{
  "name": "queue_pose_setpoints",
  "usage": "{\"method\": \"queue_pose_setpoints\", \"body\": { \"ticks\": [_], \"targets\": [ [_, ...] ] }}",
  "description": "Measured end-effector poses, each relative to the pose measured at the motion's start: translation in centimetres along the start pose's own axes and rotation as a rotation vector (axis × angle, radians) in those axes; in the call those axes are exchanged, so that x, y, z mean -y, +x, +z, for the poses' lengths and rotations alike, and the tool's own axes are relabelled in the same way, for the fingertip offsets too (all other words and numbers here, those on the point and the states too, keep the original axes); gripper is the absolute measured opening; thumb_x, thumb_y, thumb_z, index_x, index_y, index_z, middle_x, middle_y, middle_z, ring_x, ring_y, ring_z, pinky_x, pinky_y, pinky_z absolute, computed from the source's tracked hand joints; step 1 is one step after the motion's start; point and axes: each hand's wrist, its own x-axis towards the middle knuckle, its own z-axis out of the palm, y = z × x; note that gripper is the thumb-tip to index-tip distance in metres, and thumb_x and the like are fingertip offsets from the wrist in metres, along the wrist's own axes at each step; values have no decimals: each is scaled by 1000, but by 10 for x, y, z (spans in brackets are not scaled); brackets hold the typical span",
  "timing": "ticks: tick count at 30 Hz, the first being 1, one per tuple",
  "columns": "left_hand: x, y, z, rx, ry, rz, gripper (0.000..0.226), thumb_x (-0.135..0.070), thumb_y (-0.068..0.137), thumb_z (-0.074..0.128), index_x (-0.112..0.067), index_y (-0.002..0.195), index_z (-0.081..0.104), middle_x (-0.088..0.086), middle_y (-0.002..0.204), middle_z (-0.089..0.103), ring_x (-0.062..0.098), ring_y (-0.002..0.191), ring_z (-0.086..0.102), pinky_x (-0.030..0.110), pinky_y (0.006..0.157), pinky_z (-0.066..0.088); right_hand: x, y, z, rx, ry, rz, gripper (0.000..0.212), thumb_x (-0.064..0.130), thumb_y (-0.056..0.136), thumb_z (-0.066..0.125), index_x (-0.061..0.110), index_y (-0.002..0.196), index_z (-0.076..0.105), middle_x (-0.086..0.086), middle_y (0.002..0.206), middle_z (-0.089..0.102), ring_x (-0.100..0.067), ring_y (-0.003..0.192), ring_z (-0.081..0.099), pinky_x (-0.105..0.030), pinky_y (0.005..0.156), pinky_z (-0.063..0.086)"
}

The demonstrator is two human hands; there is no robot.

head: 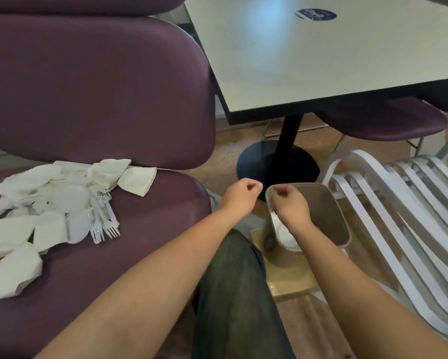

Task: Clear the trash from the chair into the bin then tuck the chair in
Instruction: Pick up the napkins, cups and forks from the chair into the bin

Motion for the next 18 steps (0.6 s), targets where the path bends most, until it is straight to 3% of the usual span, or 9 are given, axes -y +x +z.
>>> {"method": "queue_pose_setpoints", "body": {
  "ticks": [6,10,14,18],
  "targets": [
    [46,-22,-74,-173,-38,-69,22,-46,92,51,-35,99,68,-10,104,70,14,98,63,37,88,51,47,-25,58,123,-29,-140,25,16,94,56,17,118,63,3,111,62,-12,103,57,-22,80,37],
    [83,-40,-117,-262,-94,-140,14,-46,84,51,-41,80,64,-11,97,71,19,93,67,41,89,53,68,-46,103,193,-22,-184,19,15,91,58,16,108,66,2,103,66,-15,95,61,-27,82,45],
    [120,-62,-161,-355,-117,-211,20,-48,81,50,-37,84,66,-9,96,71,20,92,67,39,89,52,85,-67,151,281,-51,-197,18,12,90,56,19,104,67,0,99,68,-16,82,60,-31,78,48],
    [155,-88,-197,-446,-71,-261,16,-34,93,55,-25,102,65,-7,100,67,15,90,62,33,82,50,96,-83,191,361,-116,-234,20,13,88,55,22,102,67,7,94,65,-14,84,60,-28,80,49]
  ]
}}
